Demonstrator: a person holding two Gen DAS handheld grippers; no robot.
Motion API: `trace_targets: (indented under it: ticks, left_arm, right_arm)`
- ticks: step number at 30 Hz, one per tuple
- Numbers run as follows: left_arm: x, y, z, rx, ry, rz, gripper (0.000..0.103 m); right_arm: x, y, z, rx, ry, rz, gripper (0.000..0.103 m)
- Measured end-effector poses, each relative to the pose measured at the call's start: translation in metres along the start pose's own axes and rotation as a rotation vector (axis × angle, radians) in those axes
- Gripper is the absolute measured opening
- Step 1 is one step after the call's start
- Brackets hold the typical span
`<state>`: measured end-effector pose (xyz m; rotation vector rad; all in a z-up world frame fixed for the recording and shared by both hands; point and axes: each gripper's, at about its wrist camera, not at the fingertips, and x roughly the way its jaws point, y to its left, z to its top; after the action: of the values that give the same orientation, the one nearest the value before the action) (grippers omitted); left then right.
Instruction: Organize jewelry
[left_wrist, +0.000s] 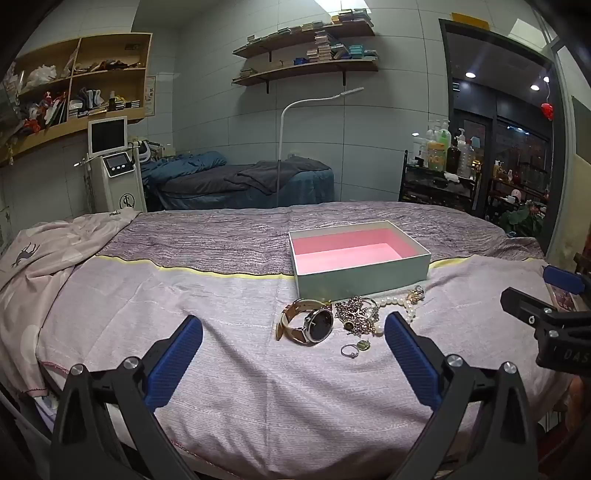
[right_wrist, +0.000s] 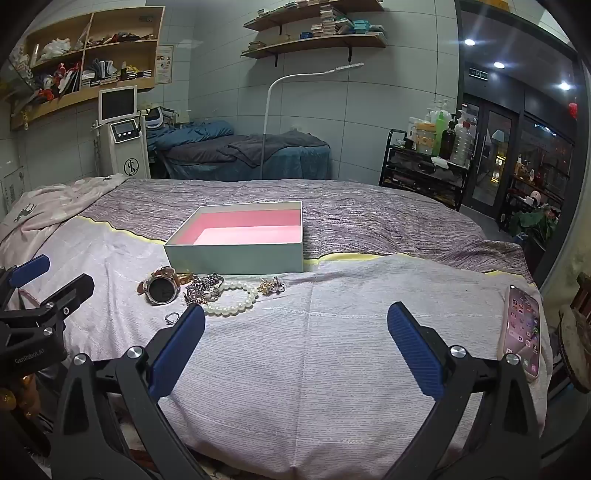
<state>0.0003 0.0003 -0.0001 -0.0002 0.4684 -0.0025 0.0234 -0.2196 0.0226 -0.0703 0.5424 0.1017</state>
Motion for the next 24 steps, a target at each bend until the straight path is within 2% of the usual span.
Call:
trace_targets:
  ticks: [24]
  left_arm:
    - [-0.0036,0.0004,0.0017,0.001,-0.016,0.001,0.097]
  right_arm:
    - [-0.0039,0.0005,-0.0027,0.0,-0.005,0.003,0.097]
